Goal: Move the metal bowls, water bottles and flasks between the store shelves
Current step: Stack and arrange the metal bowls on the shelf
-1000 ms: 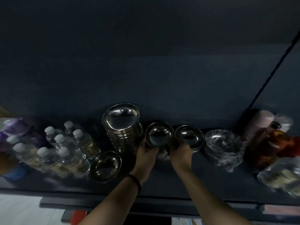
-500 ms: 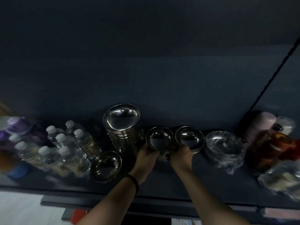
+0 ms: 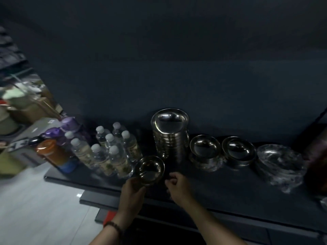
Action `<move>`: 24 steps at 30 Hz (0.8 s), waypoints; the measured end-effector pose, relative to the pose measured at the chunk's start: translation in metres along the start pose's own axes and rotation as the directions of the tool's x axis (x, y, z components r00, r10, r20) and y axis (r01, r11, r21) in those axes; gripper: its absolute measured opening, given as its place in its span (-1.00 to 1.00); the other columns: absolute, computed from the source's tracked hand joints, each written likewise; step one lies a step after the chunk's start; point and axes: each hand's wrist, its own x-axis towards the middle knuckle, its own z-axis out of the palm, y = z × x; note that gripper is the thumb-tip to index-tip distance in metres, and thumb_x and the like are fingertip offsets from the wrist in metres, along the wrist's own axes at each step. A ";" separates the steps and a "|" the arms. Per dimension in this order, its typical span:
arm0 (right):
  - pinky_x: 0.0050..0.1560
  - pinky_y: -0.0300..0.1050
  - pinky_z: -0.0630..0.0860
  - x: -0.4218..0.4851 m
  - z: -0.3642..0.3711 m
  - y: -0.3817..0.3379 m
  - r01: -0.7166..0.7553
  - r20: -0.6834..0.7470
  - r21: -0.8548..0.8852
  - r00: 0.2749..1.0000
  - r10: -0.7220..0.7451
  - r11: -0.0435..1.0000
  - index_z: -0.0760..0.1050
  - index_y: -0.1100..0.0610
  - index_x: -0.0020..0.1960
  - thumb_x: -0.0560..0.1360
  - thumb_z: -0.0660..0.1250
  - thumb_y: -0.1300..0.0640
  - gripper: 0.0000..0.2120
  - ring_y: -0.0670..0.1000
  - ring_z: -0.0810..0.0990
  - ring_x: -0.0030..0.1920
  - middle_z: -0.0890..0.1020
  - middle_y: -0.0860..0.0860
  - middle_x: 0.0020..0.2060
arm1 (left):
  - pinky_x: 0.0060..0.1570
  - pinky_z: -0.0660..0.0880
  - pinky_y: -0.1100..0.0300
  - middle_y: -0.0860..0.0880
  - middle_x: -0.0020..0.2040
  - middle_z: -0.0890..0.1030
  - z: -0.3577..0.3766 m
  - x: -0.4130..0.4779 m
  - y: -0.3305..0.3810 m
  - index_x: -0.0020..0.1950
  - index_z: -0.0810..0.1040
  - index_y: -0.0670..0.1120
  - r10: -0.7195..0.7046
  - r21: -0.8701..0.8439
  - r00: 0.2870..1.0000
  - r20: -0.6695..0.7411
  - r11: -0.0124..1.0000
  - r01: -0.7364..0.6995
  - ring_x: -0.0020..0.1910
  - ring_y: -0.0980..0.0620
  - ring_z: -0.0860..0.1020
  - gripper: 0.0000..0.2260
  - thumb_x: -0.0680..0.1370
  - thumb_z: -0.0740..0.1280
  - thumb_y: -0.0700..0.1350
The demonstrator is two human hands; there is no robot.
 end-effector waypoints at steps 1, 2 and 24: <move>-0.01 0.23 0.71 0.005 0.008 0.001 0.012 0.008 -0.016 1.000 -0.012 1.000 0.51 0.02 0.38 0.56 0.45 0.01 -0.59 0.09 0.74 -0.06 0.69 -0.05 -0.01 | -0.06 0.66 -0.05 0.05 -0.12 0.76 -0.004 0.007 -0.006 -0.01 0.68 -0.01 0.004 0.018 1.000 0.021 1.000 -0.005 -0.09 0.10 0.72 -0.75 0.34 0.44 0.01; 0.06 0.25 0.70 0.010 0.014 0.002 0.012 0.008 -0.030 1.000 -0.012 0.999 0.48 0.03 0.45 0.56 0.44 0.01 -0.52 0.10 0.73 0.01 0.68 -0.05 0.06 | -0.10 0.65 0.00 0.07 -0.15 0.76 -0.006 0.012 -0.009 -0.02 0.70 0.03 0.004 0.039 0.999 0.048 0.999 -0.006 -0.14 0.12 0.71 -0.77 0.35 0.43 0.02; 0.19 -0.35 0.53 -0.060 0.001 0.004 0.212 -0.184 -0.046 0.959 -0.217 0.976 0.44 -0.26 0.48 0.44 0.59 0.06 -0.31 -0.24 0.59 0.28 0.65 -0.29 0.23 | 0.20 0.63 0.17 0.08 0.33 0.70 -0.001 -0.023 0.006 0.49 0.49 0.03 0.145 -0.321 0.979 0.146 0.943 -0.091 0.33 0.05 0.67 -0.38 0.47 0.52 -0.30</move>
